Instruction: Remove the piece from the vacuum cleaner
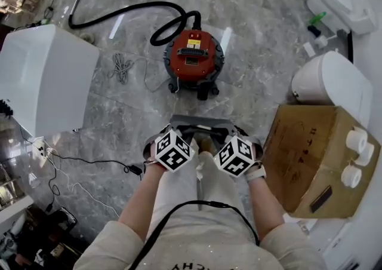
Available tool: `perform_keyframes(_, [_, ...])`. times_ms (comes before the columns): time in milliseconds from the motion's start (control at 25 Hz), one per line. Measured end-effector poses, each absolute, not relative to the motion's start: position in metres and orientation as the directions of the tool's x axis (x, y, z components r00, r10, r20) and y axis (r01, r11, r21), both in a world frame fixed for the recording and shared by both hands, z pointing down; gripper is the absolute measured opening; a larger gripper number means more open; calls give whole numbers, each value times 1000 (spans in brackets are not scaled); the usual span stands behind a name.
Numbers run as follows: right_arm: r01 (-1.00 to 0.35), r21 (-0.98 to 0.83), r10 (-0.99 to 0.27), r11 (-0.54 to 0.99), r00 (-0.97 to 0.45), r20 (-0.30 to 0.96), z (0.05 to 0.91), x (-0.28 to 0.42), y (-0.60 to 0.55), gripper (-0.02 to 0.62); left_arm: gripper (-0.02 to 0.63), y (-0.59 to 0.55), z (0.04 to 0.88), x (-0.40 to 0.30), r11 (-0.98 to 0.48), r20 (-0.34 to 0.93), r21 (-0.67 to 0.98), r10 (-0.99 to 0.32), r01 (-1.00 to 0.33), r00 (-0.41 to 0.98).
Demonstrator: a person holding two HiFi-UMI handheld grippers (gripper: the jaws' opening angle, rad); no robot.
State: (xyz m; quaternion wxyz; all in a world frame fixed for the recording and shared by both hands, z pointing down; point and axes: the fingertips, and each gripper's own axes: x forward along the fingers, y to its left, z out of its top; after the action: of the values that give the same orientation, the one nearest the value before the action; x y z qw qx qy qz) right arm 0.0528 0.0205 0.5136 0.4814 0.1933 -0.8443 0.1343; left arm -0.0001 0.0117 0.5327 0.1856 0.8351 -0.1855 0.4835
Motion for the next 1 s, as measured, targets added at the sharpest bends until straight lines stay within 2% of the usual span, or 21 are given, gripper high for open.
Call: perform_keyframes(1000, [-403,15,-229,915,-487,843,373,47,23,41,43,12,397,-4,-874,845,88,-189,-479,500])
